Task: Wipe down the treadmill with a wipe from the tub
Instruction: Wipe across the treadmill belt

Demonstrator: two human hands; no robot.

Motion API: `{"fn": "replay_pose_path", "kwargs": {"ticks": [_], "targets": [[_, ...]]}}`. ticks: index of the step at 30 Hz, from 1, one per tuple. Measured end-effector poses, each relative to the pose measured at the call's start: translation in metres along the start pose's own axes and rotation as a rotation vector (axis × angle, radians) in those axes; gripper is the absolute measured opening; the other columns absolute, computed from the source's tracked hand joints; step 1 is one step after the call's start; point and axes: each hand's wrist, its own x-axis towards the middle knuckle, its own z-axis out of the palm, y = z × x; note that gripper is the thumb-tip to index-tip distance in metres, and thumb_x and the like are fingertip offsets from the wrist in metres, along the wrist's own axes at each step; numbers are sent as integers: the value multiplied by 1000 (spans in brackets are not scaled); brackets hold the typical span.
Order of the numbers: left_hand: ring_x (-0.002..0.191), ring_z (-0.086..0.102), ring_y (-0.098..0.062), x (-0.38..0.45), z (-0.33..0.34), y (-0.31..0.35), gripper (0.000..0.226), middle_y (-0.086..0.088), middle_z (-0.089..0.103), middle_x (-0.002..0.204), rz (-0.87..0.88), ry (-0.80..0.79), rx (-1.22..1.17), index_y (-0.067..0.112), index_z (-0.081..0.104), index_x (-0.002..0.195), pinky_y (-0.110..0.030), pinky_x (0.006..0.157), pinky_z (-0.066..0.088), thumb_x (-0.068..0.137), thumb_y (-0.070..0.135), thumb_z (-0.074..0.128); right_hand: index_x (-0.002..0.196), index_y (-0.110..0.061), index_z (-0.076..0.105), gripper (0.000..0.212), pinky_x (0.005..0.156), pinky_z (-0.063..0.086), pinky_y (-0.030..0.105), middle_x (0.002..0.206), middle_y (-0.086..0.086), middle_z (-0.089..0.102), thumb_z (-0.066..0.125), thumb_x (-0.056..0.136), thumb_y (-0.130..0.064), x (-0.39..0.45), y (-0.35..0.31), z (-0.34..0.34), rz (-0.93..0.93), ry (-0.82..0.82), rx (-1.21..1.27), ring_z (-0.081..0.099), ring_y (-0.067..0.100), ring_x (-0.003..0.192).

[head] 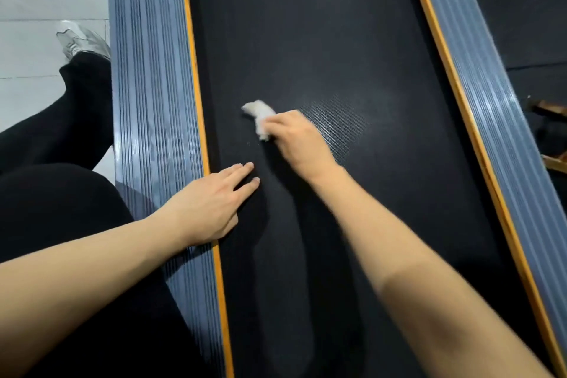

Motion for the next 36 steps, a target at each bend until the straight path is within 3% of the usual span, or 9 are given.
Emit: {"fn": "replay_pose_path", "kwargs": {"ticks": [3,7,12,17,20,24,29,33,36], "targets": [[127,61,-33,1,-4,0,76,-22,56,144,-8,-30,-7,7,61,138,-37,101,51,69,28,82,88,-20,75,23,67,45,26,83,-5,66,54,86,-30,-23,90,-66,455,63,-272,56,5,77],[144,43,-31,2,-3,3,68,-19,36,160,-13,-2,-60,11,43,153,-38,114,41,90,28,64,98,-10,74,29,68,29,33,100,20,65,47,90,-7,-54,135,-105,989,234,-347,56,37,97],[146,40,-33,2,1,-1,67,-20,35,160,-22,-15,-48,10,43,153,-39,115,40,91,27,61,94,-14,77,23,71,38,6,94,1,72,59,86,-1,-12,6,-14,404,199,9,61,12,89],[155,16,-32,0,0,1,75,-22,11,167,3,-78,11,11,16,162,-38,126,19,98,32,50,101,-13,76,23,83,53,32,109,-1,72,61,85,-8,-15,-37,15,-106,-49,46,61,22,93],[157,4,-29,-2,-2,3,78,-17,-5,169,3,-126,30,13,-2,163,-36,128,12,102,35,42,94,-22,74,29,79,46,26,88,-14,65,46,88,-27,-27,29,-33,149,-95,-149,54,-1,79],[144,40,-36,-3,0,3,75,-23,39,157,50,-34,83,-1,38,153,-43,116,40,89,34,57,87,-10,74,27,70,41,34,88,11,71,50,81,0,-59,76,-73,687,301,-204,60,25,82],[119,65,-30,0,-3,4,65,-18,65,130,135,-10,89,4,67,129,-37,100,53,70,32,74,88,-19,77,31,74,51,34,85,5,72,46,83,-18,-21,-31,0,247,15,197,61,22,78],[121,64,-32,-2,-1,2,63,-17,63,132,108,-16,47,7,64,131,-38,99,54,72,28,74,104,-13,78,29,83,55,36,108,4,73,59,85,-2,-20,-40,21,-117,-150,126,65,32,93],[128,60,-32,-2,2,1,71,-19,56,145,93,-34,41,6,60,139,-39,102,53,73,26,79,91,-18,75,26,80,49,30,99,0,72,50,88,-18,-22,14,-13,45,-99,-14,60,19,86]]}}
